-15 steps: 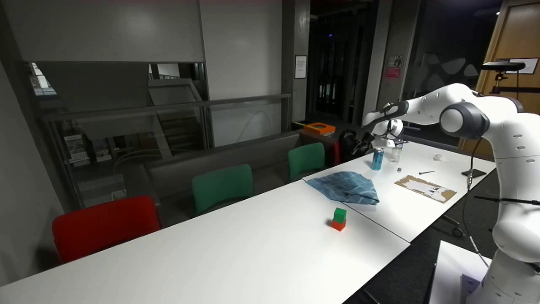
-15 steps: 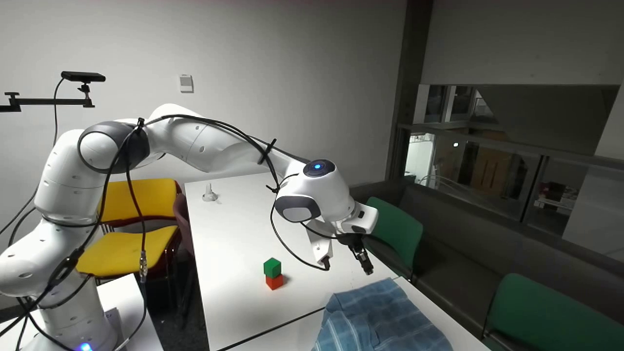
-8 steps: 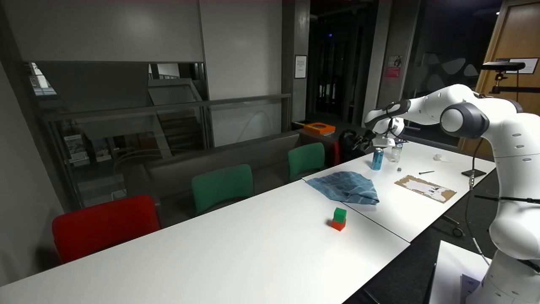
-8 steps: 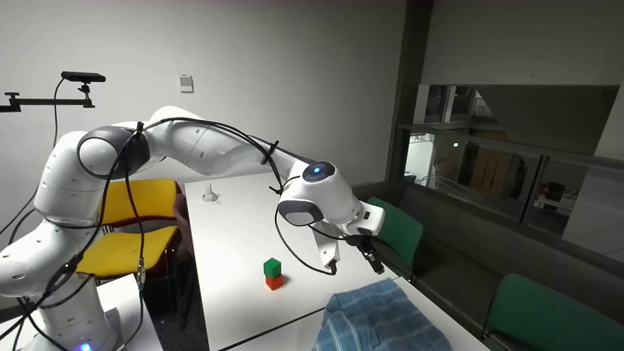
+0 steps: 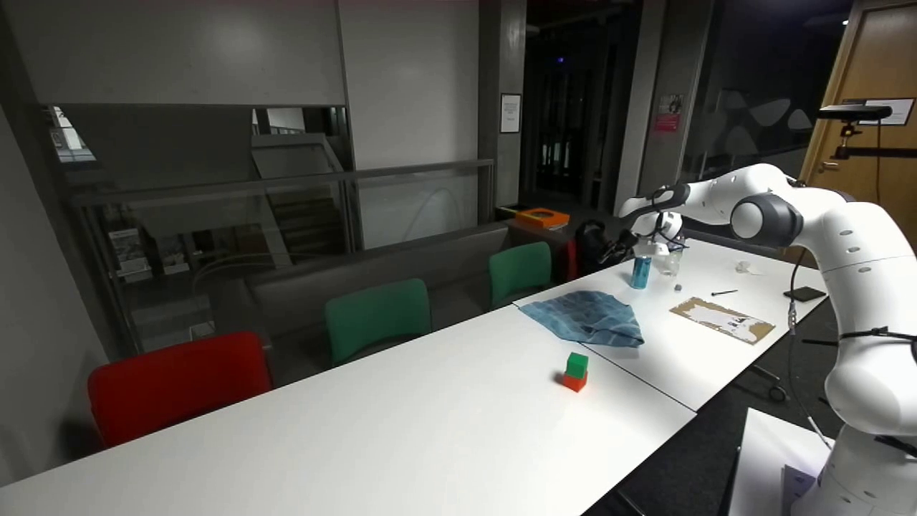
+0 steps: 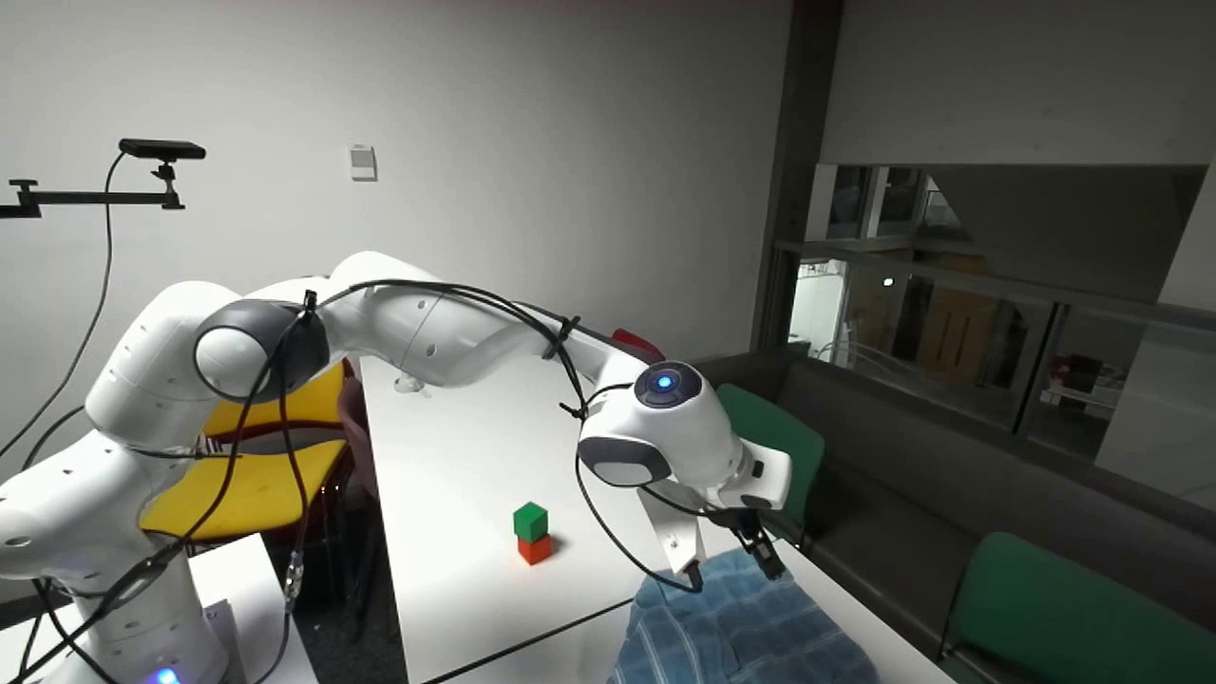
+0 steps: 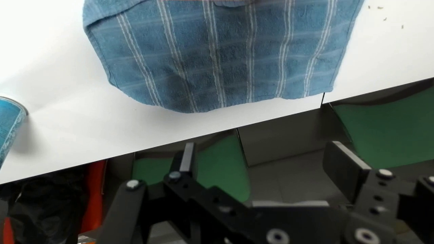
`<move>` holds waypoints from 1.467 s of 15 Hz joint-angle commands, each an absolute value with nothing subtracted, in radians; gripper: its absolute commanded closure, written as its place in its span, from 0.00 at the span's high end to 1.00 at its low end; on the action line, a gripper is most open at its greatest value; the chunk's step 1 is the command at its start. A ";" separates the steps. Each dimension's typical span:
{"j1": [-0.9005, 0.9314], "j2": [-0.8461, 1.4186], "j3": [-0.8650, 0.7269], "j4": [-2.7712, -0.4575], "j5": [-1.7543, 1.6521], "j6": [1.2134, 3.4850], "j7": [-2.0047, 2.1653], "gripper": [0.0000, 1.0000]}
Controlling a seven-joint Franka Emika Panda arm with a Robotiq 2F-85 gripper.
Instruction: Fold the blue towel around the yellow block
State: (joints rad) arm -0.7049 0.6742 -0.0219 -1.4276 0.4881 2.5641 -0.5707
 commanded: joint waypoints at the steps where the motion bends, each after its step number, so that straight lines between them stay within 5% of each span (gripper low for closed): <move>1: -0.755 0.778 0.012 -1.273 0.438 2.487 -0.580 1.00; 22: -0.795 1.032 -0.036 -0.908 0.379 2.062 -0.533 1.00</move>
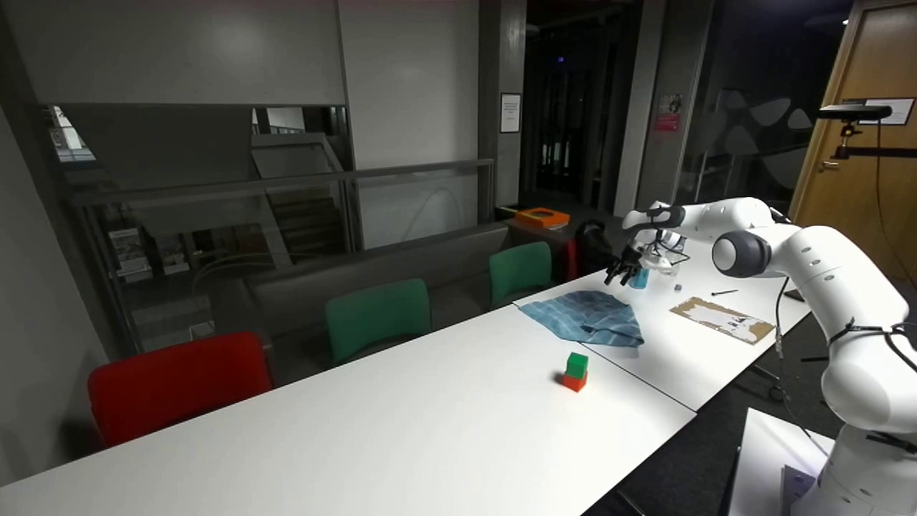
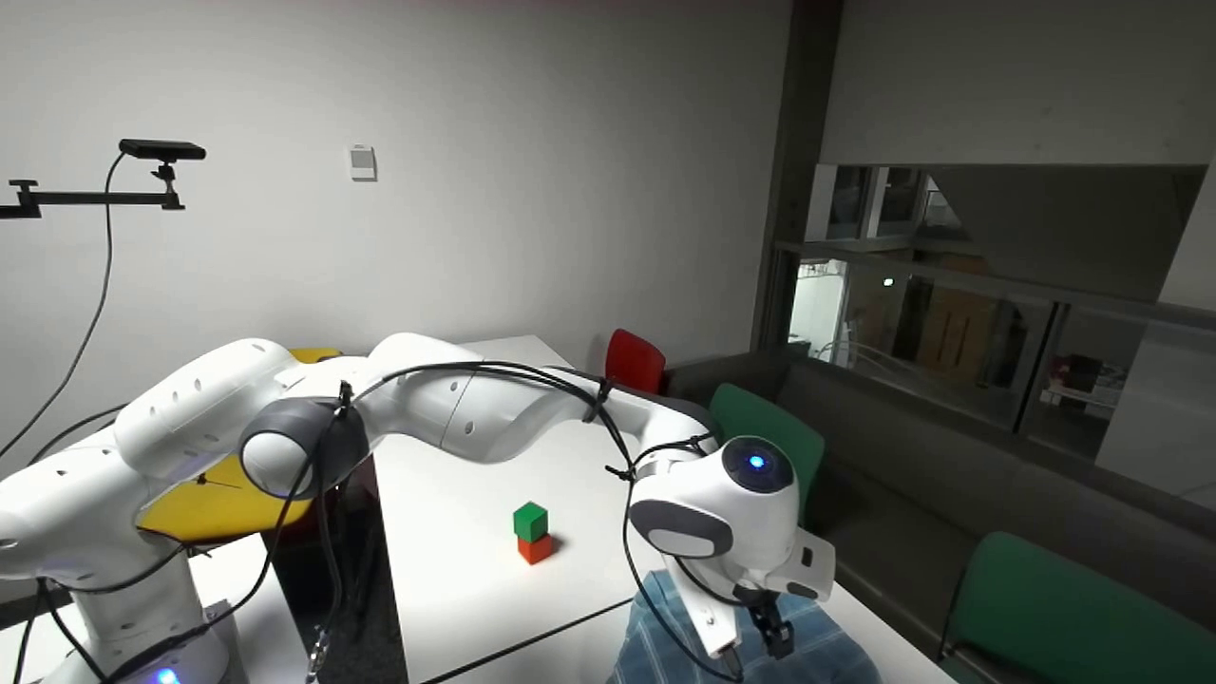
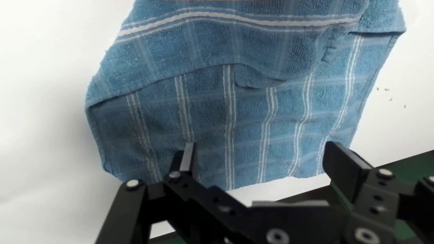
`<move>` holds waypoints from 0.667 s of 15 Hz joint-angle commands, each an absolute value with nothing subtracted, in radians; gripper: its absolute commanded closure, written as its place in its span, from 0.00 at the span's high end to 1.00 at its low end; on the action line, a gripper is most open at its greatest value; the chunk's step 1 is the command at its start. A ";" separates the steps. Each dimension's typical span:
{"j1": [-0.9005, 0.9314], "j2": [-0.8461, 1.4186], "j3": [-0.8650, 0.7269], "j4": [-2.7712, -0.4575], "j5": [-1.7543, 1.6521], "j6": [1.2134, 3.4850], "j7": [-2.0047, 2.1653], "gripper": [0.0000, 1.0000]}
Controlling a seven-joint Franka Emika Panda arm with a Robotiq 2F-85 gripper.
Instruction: Fold the blue towel around the yellow block
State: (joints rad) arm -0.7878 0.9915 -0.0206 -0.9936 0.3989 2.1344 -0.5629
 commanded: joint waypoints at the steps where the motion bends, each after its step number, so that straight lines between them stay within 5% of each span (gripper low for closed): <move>1: -0.795 1.041 -0.044 -0.896 0.379 2.047 -0.526 1.00; 10: -0.855 1.102 -0.037 -0.858 0.424 1.950 -0.542 1.00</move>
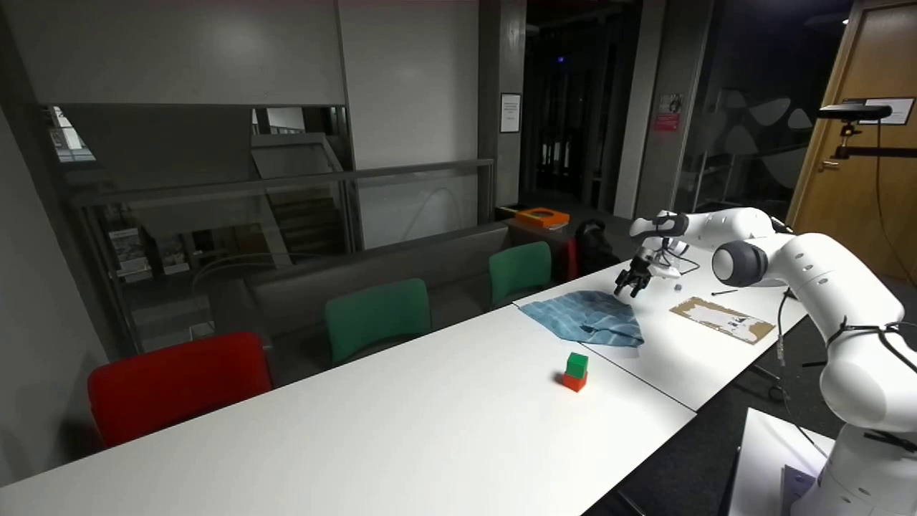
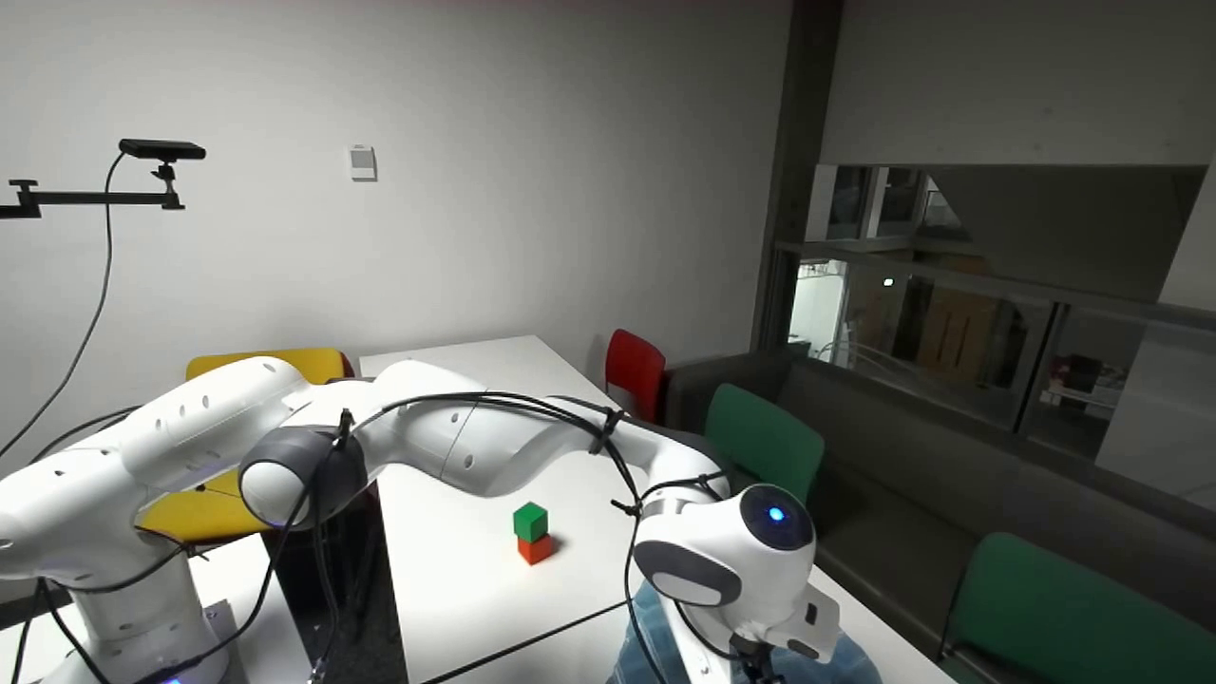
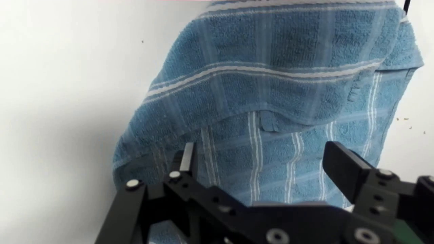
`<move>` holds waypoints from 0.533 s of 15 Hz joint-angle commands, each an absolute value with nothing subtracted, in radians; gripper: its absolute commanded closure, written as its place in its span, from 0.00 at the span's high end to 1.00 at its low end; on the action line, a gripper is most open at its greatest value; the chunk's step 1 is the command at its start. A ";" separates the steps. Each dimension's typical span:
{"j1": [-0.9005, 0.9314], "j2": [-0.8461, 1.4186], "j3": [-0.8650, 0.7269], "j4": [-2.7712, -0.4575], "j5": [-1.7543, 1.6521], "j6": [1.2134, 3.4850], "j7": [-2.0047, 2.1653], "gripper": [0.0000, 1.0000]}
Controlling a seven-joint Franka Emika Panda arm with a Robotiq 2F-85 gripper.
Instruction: Fold the blue towel around the yellow block
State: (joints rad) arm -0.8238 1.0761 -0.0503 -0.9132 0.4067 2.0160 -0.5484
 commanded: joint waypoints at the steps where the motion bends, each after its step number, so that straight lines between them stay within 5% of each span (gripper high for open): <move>1: -0.859 1.104 -0.039 -0.856 0.421 1.930 -0.542 1.00; 8: -0.880 1.097 -0.036 -0.856 0.431 1.934 -0.540 1.00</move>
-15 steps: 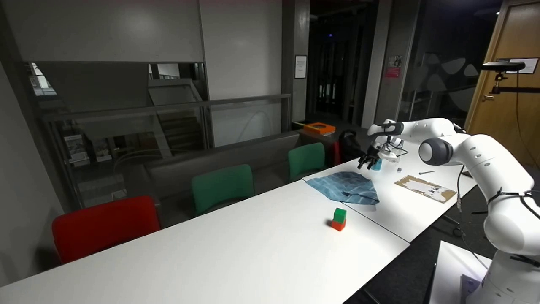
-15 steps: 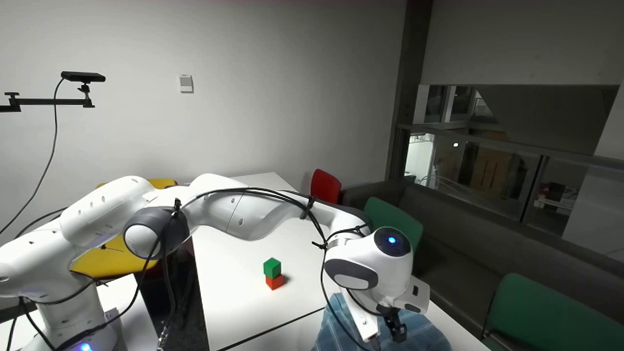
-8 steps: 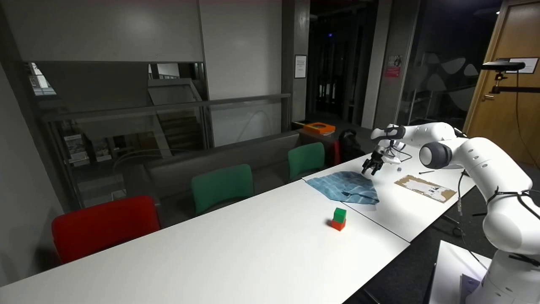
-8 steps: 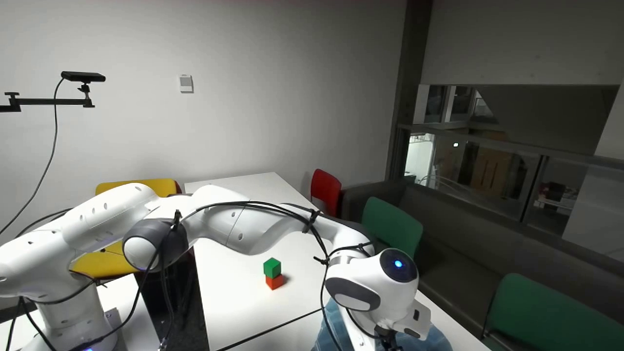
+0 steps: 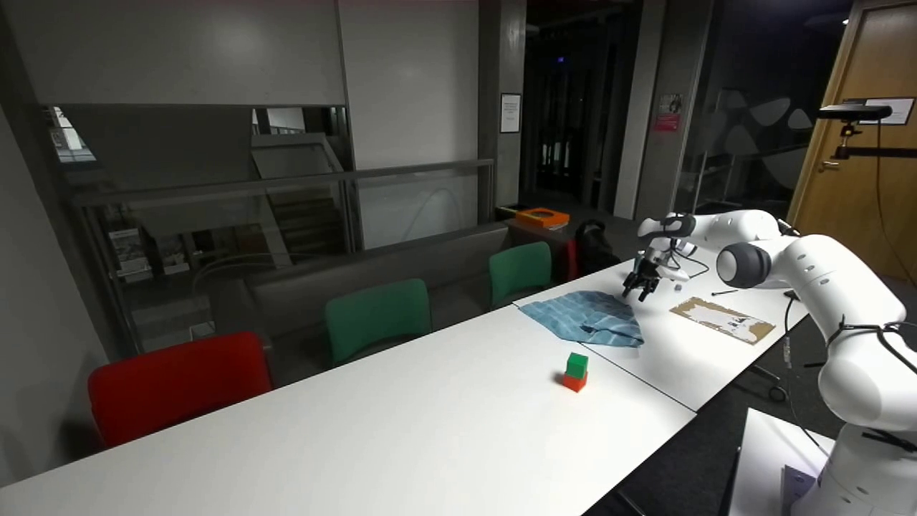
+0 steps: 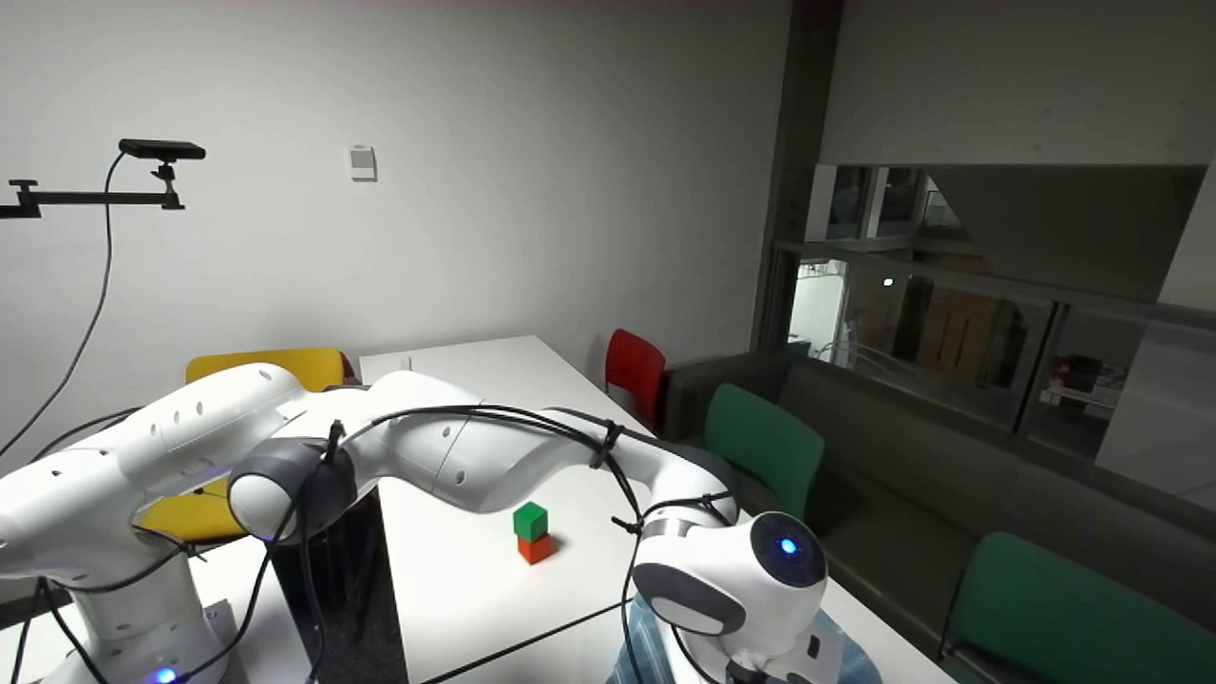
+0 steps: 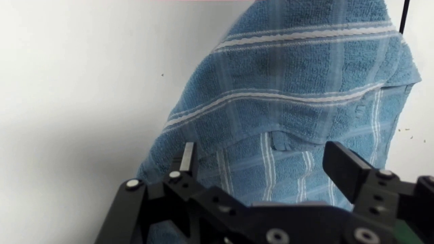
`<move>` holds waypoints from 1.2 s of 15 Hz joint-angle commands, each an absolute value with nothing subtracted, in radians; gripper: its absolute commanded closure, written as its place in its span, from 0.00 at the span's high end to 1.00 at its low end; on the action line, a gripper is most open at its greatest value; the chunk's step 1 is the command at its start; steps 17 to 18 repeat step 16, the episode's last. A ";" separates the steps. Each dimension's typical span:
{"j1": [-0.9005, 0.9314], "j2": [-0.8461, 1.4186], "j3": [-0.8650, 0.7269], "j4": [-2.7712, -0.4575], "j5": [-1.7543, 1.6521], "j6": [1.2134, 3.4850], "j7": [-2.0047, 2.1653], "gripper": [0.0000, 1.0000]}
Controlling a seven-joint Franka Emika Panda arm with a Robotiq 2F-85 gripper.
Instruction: Fold the blue towel around the yellow block
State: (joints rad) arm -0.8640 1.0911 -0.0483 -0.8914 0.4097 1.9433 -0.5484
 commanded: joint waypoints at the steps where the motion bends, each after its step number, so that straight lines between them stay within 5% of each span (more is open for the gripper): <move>1: -0.879 1.100 -0.039 -0.854 0.429 1.941 -0.537 1.00; 18: -0.877 1.120 -0.048 -0.879 0.417 1.945 -0.525 1.00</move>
